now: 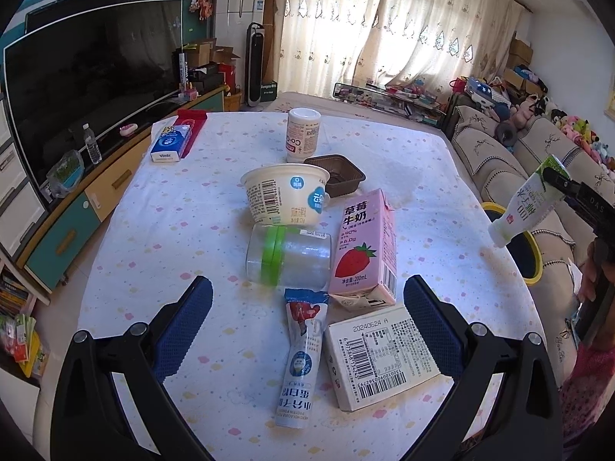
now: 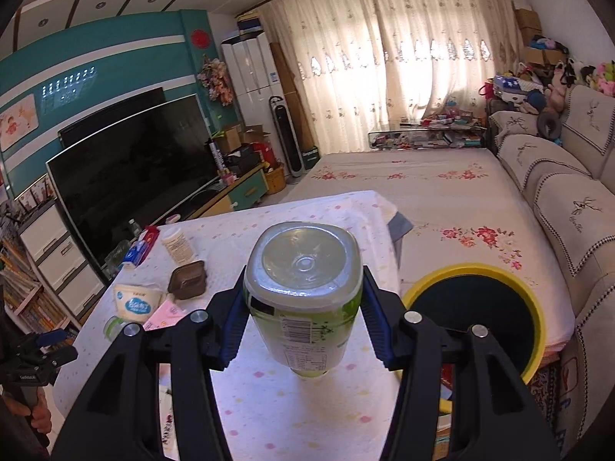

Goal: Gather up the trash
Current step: 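Lift the bottle over the bin and open the right gripper, then grasp the pink strawberry milk carton with the left gripper, then carry the milk carton over the bin and open the left gripper, then move the left gripper back above the table, then grasp the white lidded plastic tub with the right gripper, then carry the white tub over the bin and open the right gripper, then grasp the white-and-blue drink tube with the left gripper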

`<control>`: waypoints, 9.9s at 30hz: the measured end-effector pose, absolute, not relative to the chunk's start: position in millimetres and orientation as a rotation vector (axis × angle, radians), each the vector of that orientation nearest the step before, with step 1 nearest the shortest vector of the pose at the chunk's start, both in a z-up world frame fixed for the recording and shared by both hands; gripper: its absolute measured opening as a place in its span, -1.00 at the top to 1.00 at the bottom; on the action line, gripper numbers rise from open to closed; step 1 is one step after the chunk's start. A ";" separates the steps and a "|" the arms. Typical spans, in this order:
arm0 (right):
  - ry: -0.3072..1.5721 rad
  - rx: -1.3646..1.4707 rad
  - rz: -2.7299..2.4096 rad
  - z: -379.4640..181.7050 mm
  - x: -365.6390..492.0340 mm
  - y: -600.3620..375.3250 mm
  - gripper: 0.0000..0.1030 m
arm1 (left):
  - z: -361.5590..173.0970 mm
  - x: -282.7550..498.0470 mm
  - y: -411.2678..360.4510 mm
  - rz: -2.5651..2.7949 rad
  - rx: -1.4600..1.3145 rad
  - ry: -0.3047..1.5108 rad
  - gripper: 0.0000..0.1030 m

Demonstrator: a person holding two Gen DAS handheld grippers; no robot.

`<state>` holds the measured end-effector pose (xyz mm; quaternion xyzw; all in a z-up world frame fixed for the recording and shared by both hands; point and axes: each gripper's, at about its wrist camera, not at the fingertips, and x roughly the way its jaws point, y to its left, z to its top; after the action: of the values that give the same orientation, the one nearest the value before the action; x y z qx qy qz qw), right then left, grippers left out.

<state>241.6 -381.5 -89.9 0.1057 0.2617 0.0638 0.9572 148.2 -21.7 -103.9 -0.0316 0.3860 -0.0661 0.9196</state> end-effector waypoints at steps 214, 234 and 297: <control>0.881 -0.073 0.407 -131.8 474.6 -89.9 -0.29 | -121.0 153.0 119.5 0.082 -0.185 0.780 -0.90; 0.750 -0.015 0.379 -91.0 419.9 -131.2 0.12 | -116.2 144.1 101.1 0.025 -0.174 0.770 -0.90; 0.774 0.324 -0.136 -200.8 251.5 -438.7 -0.12 | -162.1 136.2 2.4 -0.244 0.087 0.953 -0.19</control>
<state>251.5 -438.7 -200.8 0.1569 0.3754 -0.0658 0.9111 136.2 2.4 -162.1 0.0419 0.4572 -0.1171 0.8807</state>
